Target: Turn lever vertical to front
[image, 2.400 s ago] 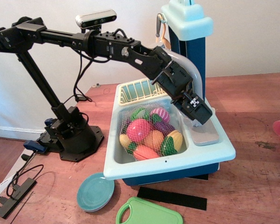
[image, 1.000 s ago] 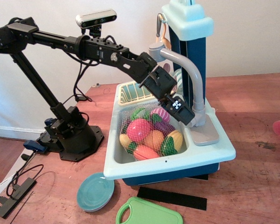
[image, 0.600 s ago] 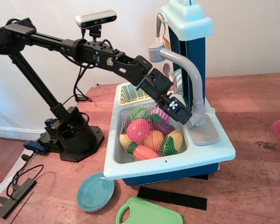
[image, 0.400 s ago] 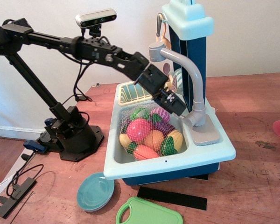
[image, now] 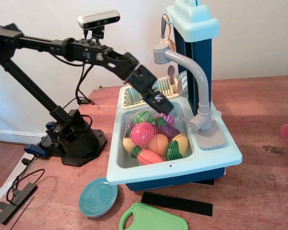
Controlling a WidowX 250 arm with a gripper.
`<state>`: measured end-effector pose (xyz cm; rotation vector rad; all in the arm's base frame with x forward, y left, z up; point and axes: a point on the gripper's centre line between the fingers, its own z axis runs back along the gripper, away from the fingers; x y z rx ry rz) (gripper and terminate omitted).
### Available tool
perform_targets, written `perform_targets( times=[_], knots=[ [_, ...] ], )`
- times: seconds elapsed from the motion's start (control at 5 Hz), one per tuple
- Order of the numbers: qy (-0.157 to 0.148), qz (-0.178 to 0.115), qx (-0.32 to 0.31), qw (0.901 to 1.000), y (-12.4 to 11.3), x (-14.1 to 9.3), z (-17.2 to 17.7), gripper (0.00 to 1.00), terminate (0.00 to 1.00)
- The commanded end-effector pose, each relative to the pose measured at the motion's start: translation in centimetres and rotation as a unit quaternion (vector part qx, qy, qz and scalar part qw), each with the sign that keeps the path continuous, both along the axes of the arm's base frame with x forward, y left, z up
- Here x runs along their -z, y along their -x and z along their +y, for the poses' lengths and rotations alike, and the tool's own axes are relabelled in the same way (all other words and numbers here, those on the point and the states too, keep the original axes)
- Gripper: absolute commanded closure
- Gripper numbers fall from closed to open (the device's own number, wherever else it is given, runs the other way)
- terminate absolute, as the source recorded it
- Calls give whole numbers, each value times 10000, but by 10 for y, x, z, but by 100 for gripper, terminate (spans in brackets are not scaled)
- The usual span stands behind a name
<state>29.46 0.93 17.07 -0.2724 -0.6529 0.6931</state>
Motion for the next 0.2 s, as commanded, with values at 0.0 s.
perform_targets(
  times=[0.0],
  knots=[
    [-59,-128,-188,9997,37,-34,13,0,100]
  ],
)
